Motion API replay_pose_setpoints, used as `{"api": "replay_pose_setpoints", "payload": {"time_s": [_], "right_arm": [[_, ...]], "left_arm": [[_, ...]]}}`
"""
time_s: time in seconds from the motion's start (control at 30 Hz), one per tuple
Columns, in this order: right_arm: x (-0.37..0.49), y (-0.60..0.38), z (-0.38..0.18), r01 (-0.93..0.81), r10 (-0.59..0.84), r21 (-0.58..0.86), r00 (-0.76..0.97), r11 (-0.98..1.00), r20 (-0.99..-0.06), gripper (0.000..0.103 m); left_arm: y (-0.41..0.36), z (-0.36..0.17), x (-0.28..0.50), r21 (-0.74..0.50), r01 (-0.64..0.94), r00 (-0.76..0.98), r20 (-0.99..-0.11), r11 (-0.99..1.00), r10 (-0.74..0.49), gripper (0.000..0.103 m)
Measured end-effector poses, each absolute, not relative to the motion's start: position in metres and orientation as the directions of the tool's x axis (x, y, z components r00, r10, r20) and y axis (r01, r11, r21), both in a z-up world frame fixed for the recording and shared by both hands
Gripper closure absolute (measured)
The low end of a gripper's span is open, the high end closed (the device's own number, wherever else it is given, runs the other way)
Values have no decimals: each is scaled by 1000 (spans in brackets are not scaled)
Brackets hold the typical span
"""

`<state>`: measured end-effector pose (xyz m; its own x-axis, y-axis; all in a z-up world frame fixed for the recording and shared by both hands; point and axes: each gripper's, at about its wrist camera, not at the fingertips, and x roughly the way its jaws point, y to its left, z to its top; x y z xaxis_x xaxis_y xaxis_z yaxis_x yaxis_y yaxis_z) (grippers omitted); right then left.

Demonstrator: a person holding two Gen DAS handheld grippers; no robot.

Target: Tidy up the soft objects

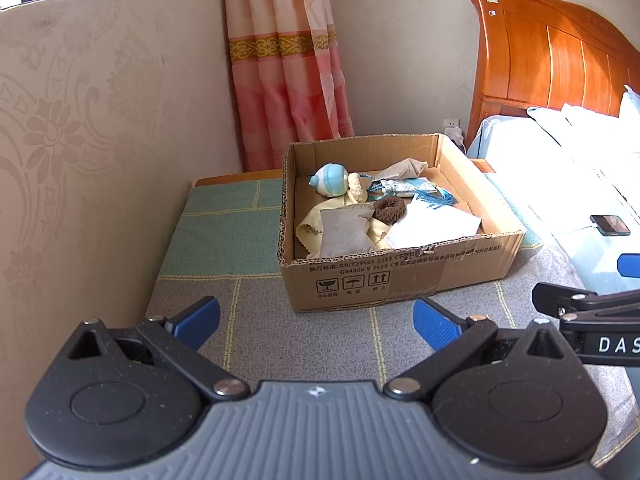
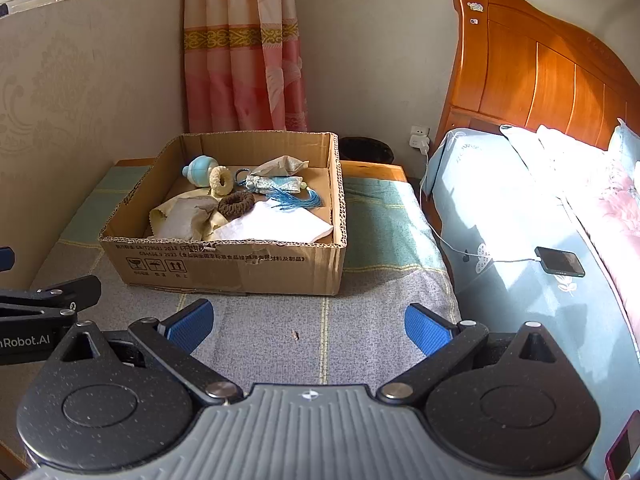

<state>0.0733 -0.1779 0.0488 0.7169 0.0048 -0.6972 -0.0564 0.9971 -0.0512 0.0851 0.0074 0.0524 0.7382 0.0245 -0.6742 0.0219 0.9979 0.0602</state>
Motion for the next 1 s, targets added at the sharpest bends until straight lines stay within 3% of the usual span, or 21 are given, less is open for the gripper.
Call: {"api": "replay_pose_setpoints", "payload": {"time_s": [1.0], "right_arm": [[72,-178,49,-64,8,-53,716,997,-698,0]], "left_arm": [[6,53,85,61,26,739,-674,998,22,1]]}}
